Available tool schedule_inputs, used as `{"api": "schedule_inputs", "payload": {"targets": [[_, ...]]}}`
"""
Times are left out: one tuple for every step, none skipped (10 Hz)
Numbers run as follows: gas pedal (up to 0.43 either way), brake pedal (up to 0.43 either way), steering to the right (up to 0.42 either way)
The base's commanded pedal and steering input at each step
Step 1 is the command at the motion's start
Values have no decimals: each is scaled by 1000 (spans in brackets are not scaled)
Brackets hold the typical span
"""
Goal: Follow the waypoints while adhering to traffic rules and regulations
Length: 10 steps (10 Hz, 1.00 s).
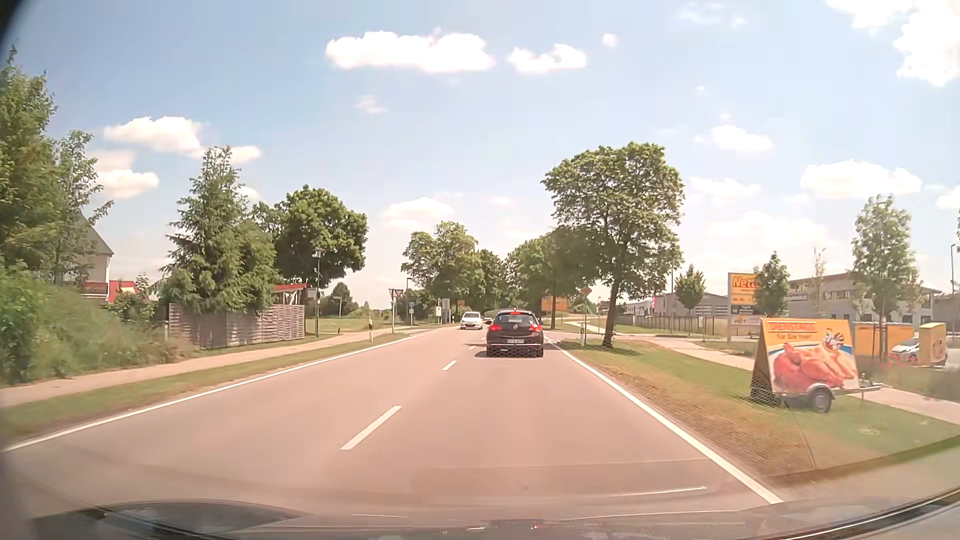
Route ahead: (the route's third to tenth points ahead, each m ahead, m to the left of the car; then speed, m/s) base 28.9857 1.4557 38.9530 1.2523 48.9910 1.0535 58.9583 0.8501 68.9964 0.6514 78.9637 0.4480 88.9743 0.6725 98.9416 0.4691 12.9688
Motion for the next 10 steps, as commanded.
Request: {"api": "schedule_inputs", "payload": {"targets": [[0, 159, 0], [0, 171, 0], [0, 183, 1], [0, 183, 1], [0, 189, 1], [0, 195, 1], [0, 195, 1], [0, 201, 1], [0, 207, 1], [0, 226, 0]]}}
